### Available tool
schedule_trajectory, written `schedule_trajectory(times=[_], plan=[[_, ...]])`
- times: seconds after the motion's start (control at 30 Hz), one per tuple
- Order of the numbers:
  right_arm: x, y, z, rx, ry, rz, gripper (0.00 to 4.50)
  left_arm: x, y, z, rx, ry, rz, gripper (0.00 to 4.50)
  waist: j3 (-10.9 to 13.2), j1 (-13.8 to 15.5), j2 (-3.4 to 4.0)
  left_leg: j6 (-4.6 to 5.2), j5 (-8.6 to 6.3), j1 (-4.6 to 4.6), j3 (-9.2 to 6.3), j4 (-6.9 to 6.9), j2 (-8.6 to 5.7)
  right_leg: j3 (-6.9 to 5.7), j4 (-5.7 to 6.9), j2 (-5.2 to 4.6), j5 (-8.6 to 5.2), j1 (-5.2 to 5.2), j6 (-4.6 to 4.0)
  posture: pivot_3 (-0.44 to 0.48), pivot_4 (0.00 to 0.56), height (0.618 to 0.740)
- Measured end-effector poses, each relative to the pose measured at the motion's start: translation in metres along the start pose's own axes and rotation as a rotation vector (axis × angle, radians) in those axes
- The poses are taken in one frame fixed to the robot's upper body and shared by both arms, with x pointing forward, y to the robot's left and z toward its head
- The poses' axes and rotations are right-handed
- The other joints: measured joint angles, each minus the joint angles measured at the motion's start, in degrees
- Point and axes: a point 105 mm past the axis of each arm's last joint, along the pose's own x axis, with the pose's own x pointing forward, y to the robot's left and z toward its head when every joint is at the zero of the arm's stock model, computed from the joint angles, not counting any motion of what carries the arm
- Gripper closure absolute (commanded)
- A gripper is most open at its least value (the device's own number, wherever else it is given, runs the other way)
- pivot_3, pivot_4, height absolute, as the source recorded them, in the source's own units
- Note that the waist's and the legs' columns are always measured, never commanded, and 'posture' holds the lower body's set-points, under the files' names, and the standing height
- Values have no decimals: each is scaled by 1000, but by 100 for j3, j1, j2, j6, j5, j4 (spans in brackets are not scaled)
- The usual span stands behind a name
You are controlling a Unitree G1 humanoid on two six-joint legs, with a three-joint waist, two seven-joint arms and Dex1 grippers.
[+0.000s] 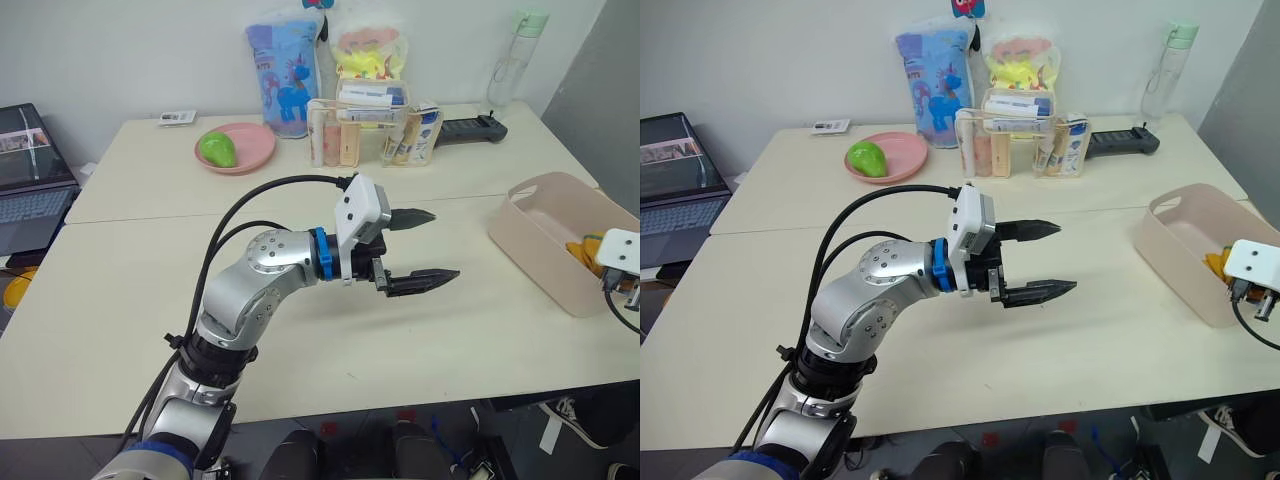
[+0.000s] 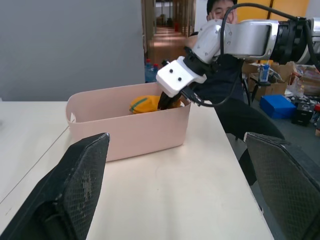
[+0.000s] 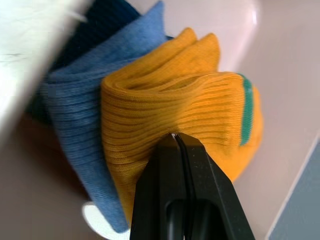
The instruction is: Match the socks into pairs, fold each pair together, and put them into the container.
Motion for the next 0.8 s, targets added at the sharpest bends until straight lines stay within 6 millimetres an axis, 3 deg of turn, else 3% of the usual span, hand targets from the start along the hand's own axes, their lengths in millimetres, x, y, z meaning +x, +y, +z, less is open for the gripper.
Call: schedule_trajectory(times=[0.13, 0.27, 0.37, 0.43, 0.5, 0.6, 0.67, 0.73, 0.8], plan=[[-9, -18, 2, -4, -5, -58, 4470, -3, 1, 0, 3, 7, 6, 0, -1, -10, 3, 0, 0, 0, 2, -2, 2, 1, 1, 0, 0, -3, 0, 0, 150, 740], [-29, -52, 18, -4, -62, -198, 4470, -16, 11, -2, 6, 24, 63, 0, -1, -15, 2, 0, 0, 0, 2, -2, 2, 2, 0, 0, 0, -3, 0, 0, 150, 740], [-43, -76, 55, 42, -225, -323, 4470, -33, 23, -10, 14, 58, 140, 0, -1, -51, 1, -1, 0, 4, 3, -5, 12, 4, 0, 6, 0, -3, -1, 0, 150, 740], [-44, -78, 92, 141, -422, -358, 4097, -44, 34, -16, 23, 54, 229, 0, -1, -61, -6, -1, 0, 4, -1, -3, 14, 3, 0, 7, 0, 0, -1, 0, 150, 740], [-35, -64, 123, 231, -575, -314, 3518, -55, 45, -25, 23, 59, 316, 0, 0, -38, -11, -1, 0, -2, -8, 0, 9, -1, 0, 3, 1, -3, -1, 0, 150, 740], [-25, -44, 153, 345, -703, -243, 2417, -72, 54, -39, 26, 80, 410, 0, 0, 42, -11, 0, 0, -13, -16, 1, -3, -5, -4, -7, 1, -9, -1, 0, 150, 740], [-27, -25, 193, 437, -870, -199, 1714, -91, 64, -48, 30, 87, 532, 0, -7, 28, -22, -1, 0, -7, -25, 3, 3, -6, -5, -4, 1, -4, -2, 0, 150, 740], [-22, 7, 225, 521, -976, -104, 1014, -104, 68, -59, 37, 95, 626, 0, -9, 6, -24, -2, 0, -6, -35, 0, 4, -3, -2, -4, 1, -5, -3, 0, 150, 740], [-7, 51, 241, 571, -973, 23, 293, -117, 64, -79, 18, 121, 696, 0, -9, 27, -23, -2, 0, -10, -43, 0, -3, -9, -3, -7, 1, -4, -3, 0, 150, 740]])
